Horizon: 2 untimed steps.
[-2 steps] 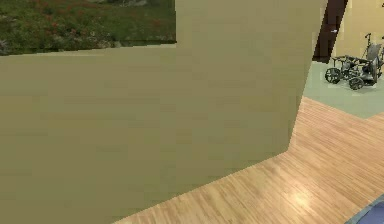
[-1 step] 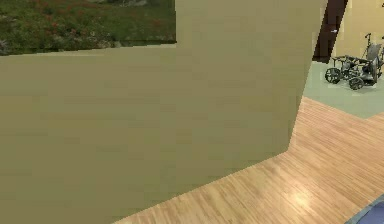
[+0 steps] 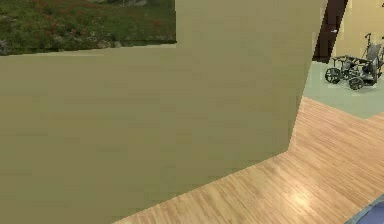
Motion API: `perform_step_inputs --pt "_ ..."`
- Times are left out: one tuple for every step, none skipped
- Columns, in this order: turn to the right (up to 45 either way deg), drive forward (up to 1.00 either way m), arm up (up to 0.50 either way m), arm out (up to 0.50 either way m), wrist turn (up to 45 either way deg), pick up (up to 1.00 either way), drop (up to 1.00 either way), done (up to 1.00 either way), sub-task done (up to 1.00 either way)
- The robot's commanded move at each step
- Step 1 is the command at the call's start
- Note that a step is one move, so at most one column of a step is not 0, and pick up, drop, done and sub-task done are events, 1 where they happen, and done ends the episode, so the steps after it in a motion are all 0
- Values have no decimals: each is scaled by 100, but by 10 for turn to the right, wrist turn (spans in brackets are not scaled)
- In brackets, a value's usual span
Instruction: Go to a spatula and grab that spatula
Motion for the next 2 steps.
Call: perform_step_inputs --pt "0 0 10 0 0 0 0 0 0" --pt "0 0 0 0 0 0 0 100 0"
